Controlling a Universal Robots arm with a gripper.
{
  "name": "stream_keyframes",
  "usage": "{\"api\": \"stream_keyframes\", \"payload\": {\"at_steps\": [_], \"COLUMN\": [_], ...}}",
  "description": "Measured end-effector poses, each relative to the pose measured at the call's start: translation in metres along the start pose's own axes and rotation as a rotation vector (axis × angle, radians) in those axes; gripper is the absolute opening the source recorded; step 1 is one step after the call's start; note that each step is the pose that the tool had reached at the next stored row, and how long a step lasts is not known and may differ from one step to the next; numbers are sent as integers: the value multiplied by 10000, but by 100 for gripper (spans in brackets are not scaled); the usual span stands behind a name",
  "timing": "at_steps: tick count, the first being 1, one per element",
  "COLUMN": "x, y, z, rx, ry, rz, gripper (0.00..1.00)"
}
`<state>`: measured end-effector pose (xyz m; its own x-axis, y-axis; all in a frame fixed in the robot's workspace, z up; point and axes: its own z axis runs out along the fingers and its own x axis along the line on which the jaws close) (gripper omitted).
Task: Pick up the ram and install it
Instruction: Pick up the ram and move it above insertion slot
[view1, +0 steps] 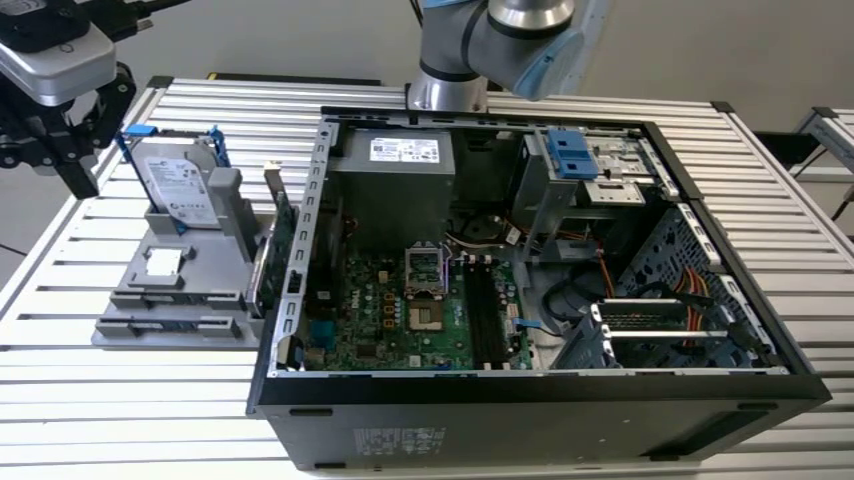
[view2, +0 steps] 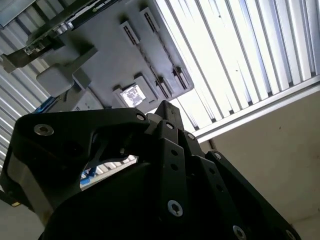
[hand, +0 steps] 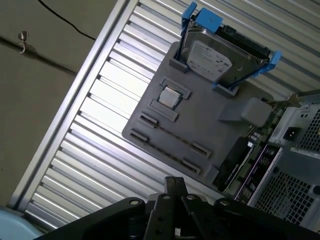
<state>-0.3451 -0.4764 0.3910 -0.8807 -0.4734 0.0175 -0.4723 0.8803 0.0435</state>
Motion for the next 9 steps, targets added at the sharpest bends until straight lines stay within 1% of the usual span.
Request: {"api": "stream_keyframes", "payload": {"at_steps": [2, 4, 9], "x": [6, 10, 11], "y": [4, 5, 6], "z": [0, 0, 1], "rx": [1, 6, 21], "ry": [5, 15, 53], "rz": [-91, -329, -1226], "gripper": [0, 0, 0]}}
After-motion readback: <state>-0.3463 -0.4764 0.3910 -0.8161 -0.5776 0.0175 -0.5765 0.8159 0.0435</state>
